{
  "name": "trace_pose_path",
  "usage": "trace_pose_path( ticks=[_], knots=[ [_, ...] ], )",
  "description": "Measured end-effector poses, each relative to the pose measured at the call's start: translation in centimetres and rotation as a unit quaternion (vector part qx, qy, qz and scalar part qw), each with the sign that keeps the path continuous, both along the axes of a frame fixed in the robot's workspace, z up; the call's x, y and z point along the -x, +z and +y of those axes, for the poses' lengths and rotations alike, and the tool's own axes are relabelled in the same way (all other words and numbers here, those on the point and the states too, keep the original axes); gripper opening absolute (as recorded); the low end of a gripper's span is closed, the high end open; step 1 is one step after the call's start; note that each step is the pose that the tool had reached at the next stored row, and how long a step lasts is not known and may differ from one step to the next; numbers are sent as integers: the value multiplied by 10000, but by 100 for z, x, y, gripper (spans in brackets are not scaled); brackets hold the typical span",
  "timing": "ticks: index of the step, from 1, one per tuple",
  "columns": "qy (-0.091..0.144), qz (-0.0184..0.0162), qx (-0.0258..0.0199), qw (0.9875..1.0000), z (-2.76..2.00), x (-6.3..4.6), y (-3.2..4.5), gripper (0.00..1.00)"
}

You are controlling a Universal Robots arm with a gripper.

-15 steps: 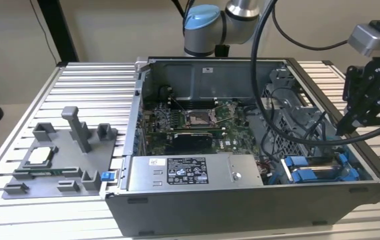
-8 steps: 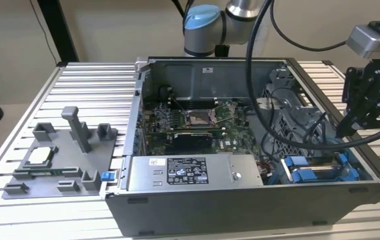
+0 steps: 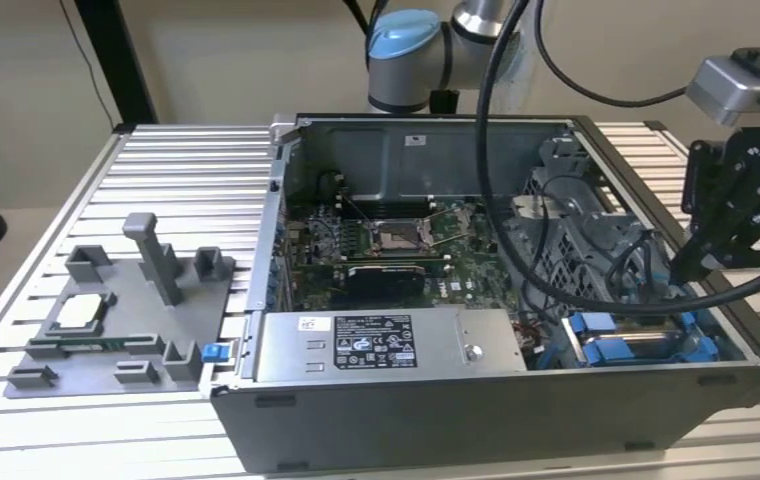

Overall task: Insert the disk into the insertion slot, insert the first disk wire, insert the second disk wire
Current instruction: 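Insert the second disk wire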

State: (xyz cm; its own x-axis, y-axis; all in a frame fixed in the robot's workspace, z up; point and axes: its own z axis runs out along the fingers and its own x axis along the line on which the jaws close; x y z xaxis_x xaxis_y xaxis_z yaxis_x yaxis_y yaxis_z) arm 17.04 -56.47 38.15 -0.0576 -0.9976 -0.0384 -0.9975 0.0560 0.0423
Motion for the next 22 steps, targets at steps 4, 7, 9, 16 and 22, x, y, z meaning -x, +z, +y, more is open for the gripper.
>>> trace_pose_path(
  ticks=[4, 7, 9, 16, 22],
  knots=[
    [0, -12, 1, 10000, -31, 59, 8, 0],
    [0, -17, 0, 10000, -61, 101, 9, 0],
    [0, -23, 1, 10000, -90, 124, 9, 0],
    [0, -301, -15, 9995, -118, 270, -15, 0],
    [-1, -469, -37, 9989, -119, 414, -76, 0]
  ],
)
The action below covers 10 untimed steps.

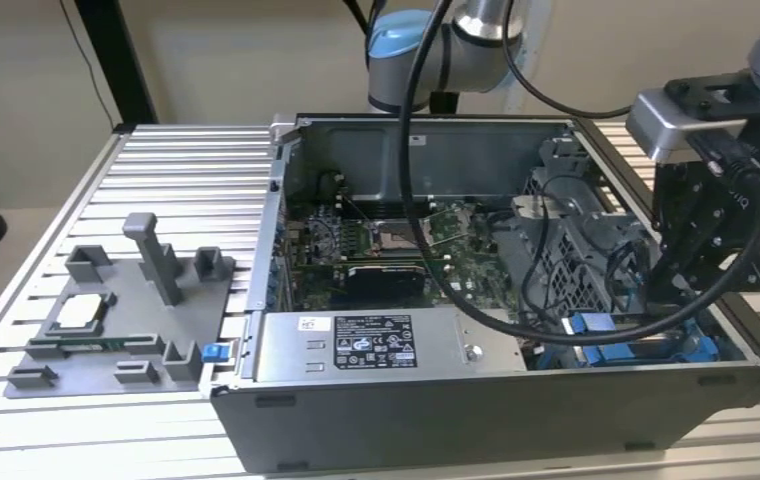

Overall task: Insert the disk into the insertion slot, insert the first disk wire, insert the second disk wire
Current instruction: 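Insert the second disk wire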

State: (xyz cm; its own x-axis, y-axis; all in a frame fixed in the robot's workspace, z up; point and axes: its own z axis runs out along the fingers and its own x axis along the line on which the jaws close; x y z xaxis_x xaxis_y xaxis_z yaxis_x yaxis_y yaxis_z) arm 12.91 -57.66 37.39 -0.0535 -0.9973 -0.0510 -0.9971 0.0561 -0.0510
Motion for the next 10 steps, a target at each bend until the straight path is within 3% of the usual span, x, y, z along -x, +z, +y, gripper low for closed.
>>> trace_pose_path(
  ticks=[5, 10],
  knots=[
    [-1, -90, -37, 10000, 1, 26, -48, 0],
    [0, -112, -53, 9999, 1, 28, -138, 0]
  ],
)
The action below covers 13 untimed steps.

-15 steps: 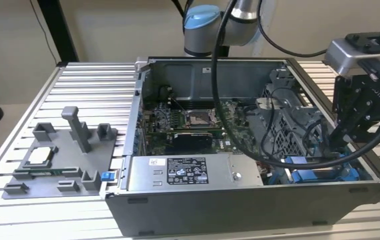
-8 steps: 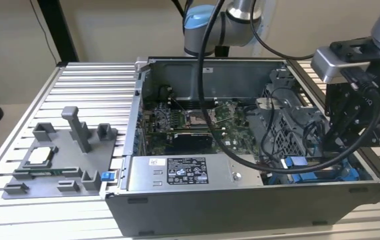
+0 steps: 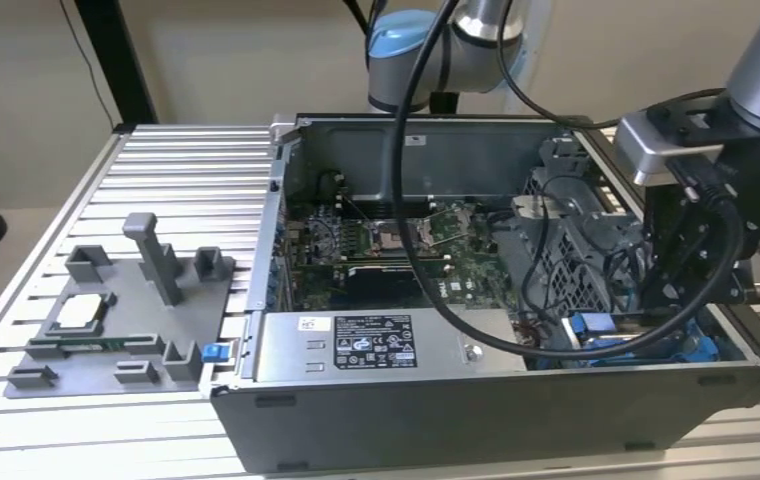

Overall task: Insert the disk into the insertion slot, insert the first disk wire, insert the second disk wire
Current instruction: 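Insert the second disk wire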

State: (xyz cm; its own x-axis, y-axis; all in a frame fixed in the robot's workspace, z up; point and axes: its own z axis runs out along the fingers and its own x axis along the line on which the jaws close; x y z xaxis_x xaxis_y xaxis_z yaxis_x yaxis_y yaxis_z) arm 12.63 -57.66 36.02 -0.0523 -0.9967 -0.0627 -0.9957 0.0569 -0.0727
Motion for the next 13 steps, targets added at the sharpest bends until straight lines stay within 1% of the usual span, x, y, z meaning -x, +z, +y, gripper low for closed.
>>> trace_pose_path(
  ticks=[6, 10, 13],
  knots=[
    [0, -3, -5, 10000, 0, 1, -94, 0],
    [0, -4, -5, 10000, 0, 3, -125, 0],
    [0, -4, -6, 10000, 0, 3, -129, 0]
  ],
)
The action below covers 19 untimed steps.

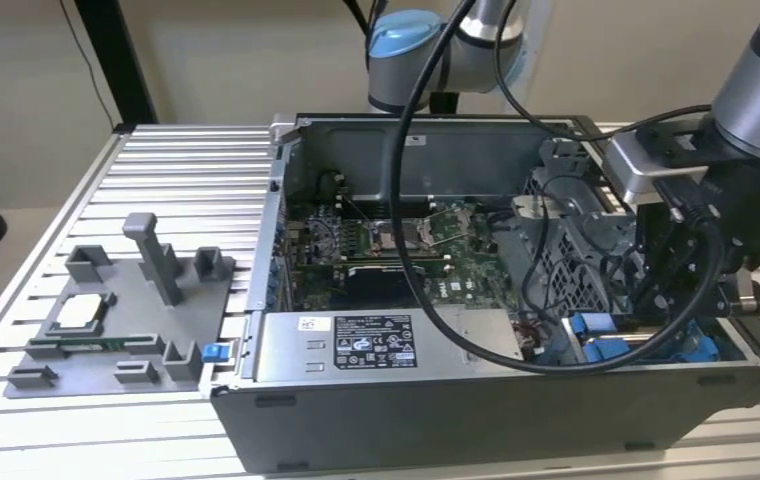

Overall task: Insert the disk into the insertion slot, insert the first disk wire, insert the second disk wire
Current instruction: 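Insert the second disk wire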

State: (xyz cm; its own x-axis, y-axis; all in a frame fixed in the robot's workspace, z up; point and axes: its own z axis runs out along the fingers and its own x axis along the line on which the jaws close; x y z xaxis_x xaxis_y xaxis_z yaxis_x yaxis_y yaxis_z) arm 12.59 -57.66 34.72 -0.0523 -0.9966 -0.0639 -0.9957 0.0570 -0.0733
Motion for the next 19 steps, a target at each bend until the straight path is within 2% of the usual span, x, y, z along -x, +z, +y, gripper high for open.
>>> trace_pose_path(
  ticks=[3, 7, 12, 16, 19],
  knots=[
    [0, -10, -10, 10000, 1, 0, -2, 0],
    [9, -65, -10, 10000, 14, 3, -2, 0],
    [10, -87, -10, 10000, 15, 20, -4, 0],
    [13, -131, -10, 9999, 16, 24, -12, 0],
    [13, -148, -9, 9999, 15, 29, -19, 0]
  ],
)
